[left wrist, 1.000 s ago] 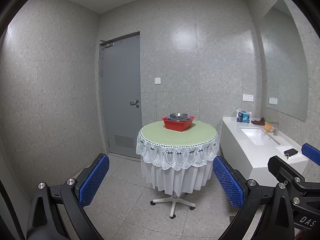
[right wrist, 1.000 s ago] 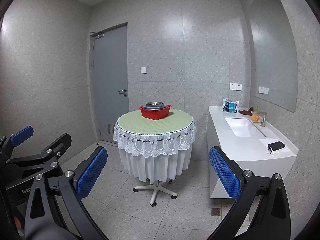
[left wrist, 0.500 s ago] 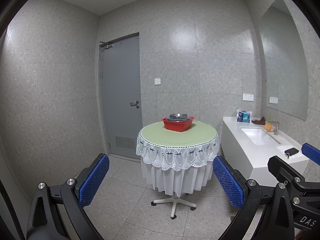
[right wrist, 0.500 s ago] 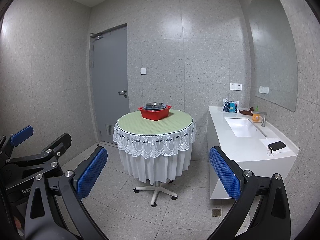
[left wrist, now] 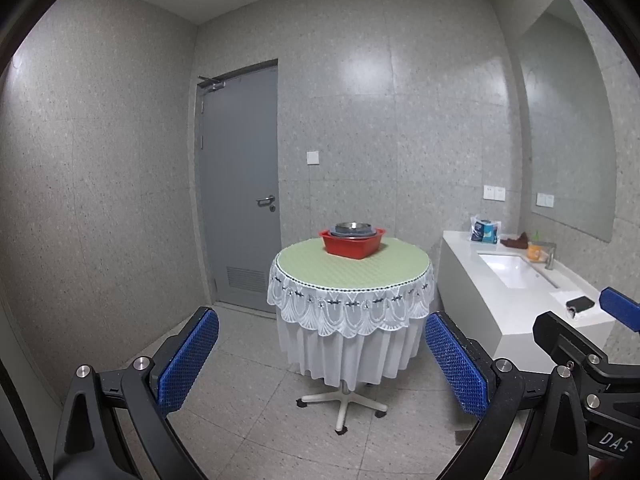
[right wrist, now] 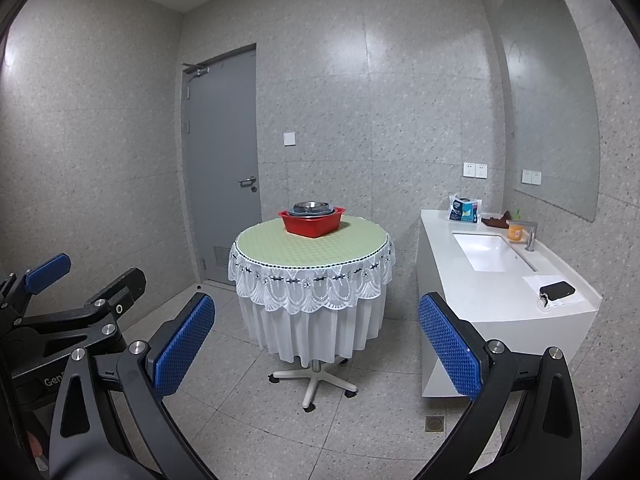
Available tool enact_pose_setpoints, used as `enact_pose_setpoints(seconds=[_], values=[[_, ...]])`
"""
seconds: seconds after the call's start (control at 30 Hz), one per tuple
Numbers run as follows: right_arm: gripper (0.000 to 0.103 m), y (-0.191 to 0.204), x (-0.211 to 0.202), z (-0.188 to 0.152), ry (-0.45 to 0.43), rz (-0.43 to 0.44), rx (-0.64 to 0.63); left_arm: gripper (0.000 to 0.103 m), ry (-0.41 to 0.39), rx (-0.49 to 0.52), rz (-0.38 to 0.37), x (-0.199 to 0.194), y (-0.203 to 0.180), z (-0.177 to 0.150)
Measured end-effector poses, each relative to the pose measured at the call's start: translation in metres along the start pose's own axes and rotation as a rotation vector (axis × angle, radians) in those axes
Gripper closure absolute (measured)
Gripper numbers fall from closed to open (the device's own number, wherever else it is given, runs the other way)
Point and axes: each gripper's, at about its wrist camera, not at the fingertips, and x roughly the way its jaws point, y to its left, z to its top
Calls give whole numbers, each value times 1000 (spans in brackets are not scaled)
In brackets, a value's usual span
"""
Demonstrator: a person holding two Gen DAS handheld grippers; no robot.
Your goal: Organize plates and bowls
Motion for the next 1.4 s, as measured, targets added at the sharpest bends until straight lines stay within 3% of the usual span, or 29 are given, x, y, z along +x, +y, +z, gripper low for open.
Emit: enact_pose_setpoints(seconds=[1.4], values=[[0, 2, 8, -5, 5, -9, -1, 1, -11, 7, 7, -5, -14, -6]])
